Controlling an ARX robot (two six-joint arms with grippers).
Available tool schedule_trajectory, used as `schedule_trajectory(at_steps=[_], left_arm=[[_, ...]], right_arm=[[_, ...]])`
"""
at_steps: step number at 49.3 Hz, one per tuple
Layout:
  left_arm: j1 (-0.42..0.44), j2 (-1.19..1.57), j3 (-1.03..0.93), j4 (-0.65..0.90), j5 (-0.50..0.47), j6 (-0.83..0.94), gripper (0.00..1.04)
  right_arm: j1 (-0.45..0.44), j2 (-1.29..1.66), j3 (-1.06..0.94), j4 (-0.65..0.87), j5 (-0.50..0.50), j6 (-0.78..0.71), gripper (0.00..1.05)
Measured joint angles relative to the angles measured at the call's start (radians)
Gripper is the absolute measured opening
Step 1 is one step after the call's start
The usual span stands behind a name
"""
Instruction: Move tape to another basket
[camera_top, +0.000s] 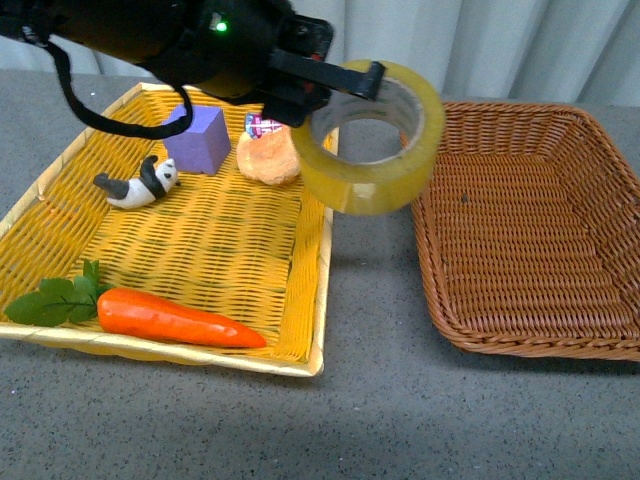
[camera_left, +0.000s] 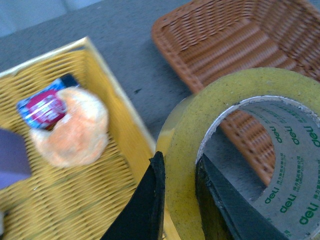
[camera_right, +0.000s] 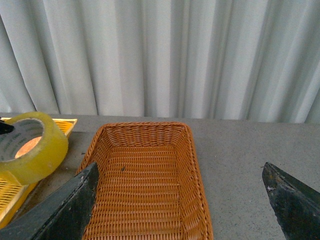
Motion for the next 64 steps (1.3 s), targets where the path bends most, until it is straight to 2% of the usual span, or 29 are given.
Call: schedule_trajectory(at_steps=[16,31,32,35,36,40,45,50,59,64], left_arm=[[-0.106,0.057,0.125,-0.055,0.029,0.031,0.14],[-0.112,0.058,0.127,-0.072,0.028,0.046,0.14],[-0.112,0.058,0.127,-0.072,0.028,0.046,0.14],[-0.112,0.058,0.127,-0.072,0.027,0.046,0.14],[-0.112,0.058,0.127,-0.072,0.027,0.046,0.14],[-0.112,0.058,0.127,-0.072,0.027,0.048,0.14],[-0.113,0.058,0.127,-0.072,0.027,0.049,0.14],[-0.113,0.058,0.127,-0.072,0.029,0.050,0.14],[-0.112,0.058,0.127,-0.072,0.027,0.050,0.14],[-0.112,0.059,0.127,-0.072,0.027,0.052,0.14]], right_arm=[[0.000,0.000,0.000,0.000,0.000,0.000,0.96],[0.000,0.000,0.000,0.000,0.000,0.000,0.96],[0.002,0.002,0.000,-0.003,0.010,-0.008,0.96],[0.028,0.059,0.027,-0.059,0.134,-0.101,0.96],[0.022,0.100,0.037,-0.058,0.131,-0.132,0.96],[-0.018,0.219,0.069,-0.051,0.031,-0.171,0.96],[-0.055,0.408,0.107,0.047,-0.107,-0.180,0.96],[-0.053,0.617,0.166,0.172,-0.154,-0.182,0.96],[-0.021,1.030,0.372,0.240,-0.168,-0.155,0.96],[0.003,1.231,0.522,0.230,-0.209,-0.122,0.96]])
